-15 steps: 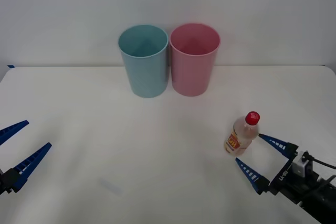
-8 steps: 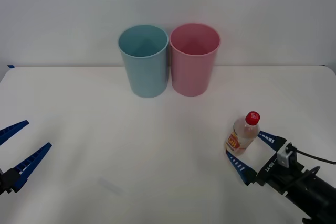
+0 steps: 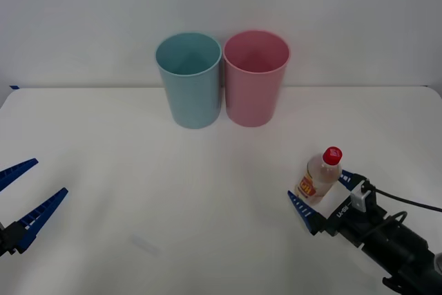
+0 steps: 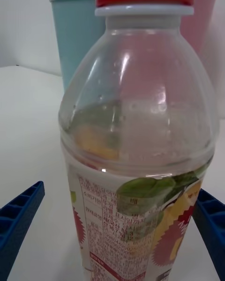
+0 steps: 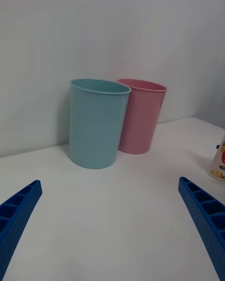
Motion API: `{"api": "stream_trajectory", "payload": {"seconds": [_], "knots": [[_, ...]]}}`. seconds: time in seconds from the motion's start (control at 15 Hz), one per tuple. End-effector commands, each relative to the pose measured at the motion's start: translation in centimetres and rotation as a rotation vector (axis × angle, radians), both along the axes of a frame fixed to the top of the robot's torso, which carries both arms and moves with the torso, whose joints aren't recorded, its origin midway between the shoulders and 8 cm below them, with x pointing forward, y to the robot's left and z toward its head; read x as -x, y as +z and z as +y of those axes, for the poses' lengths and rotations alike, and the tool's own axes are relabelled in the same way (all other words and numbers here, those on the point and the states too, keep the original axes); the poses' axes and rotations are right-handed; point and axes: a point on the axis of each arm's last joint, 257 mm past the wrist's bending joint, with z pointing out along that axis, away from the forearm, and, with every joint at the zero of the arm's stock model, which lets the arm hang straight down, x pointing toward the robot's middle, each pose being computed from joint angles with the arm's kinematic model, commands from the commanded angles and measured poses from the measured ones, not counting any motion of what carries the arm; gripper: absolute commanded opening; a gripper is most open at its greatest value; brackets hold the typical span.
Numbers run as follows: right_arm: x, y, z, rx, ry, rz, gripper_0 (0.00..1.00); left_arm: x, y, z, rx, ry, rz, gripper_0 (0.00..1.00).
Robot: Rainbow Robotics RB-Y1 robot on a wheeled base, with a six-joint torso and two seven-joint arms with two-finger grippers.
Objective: Grasp the object on the table and drop it into the matching bin: aluminum can to the light blue bin, PET bottle to the pink bin.
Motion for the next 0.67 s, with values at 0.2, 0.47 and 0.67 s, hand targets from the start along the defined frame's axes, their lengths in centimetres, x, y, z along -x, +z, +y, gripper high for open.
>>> {"api": "stream_trajectory", "payload": {"seconds": [0.2,0.47,0.67], "knots": [[-0.36,0.29,0.29,-0.003,-0.004,-0.009,0.0,0.0,0.0,0.0,0.0,0.0,0.0,1.0],[-0.44,0.31,0.28,-0.005,-0.008,-0.01,0.0,0.0,0.0,0.0,0.0,0.0,0.0,1.0],[-0.43,0.46,0.4,-0.015,-0.007,-0.011,0.0,0.0,0.0,0.0,0.0,0.0,0.0,1.0]]}}
